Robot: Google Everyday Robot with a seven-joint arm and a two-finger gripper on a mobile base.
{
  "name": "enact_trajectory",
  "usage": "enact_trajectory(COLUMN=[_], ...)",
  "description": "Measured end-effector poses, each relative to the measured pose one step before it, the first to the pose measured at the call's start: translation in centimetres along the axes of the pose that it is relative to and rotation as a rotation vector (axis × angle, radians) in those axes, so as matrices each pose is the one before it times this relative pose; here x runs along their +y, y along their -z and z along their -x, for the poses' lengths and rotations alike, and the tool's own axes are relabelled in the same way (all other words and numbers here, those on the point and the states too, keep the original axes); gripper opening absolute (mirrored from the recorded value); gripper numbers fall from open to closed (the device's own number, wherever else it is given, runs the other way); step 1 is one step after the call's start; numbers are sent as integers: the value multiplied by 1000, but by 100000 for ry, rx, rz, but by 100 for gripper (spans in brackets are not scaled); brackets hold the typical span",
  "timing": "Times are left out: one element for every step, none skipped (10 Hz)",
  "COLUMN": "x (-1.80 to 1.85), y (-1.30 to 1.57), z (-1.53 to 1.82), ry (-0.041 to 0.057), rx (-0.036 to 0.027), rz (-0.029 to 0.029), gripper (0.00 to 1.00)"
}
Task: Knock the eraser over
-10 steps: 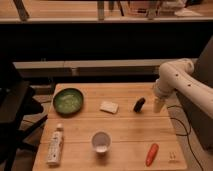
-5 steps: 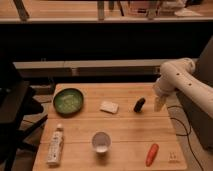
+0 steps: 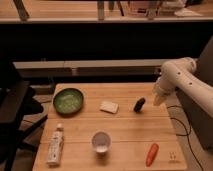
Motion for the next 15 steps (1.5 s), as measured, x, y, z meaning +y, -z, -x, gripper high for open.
enact_trajectory(x=[-136, -67, -180, -136, -163, -40, 107, -7, -47, -269, -57, -98, -48, -45, 14], y=[-129, -210, -347, -286, -287, -425, -469, -410, -405, -468, -306, -320, -173, -256, -63], z=[-70, 17, 38, -80, -51, -52, 17, 412, 831, 1303, 352, 58, -22, 206, -203], ry=[191, 198, 317, 160, 202, 563, 864, 839, 1110, 1423, 505, 1076, 473, 689, 226], rx=[-237, -339, -601, -388, -549, -710, -653, -686, -815, -1031, -731, -427, -473, -799, -281], rz=[-47, 124, -98, -29, -54, 90, 542, 192, 227, 86, 210, 37, -69, 121, -153], gripper=[45, 38, 25, 16, 6, 1, 1, 1, 1, 1, 1, 1, 1, 1, 1])
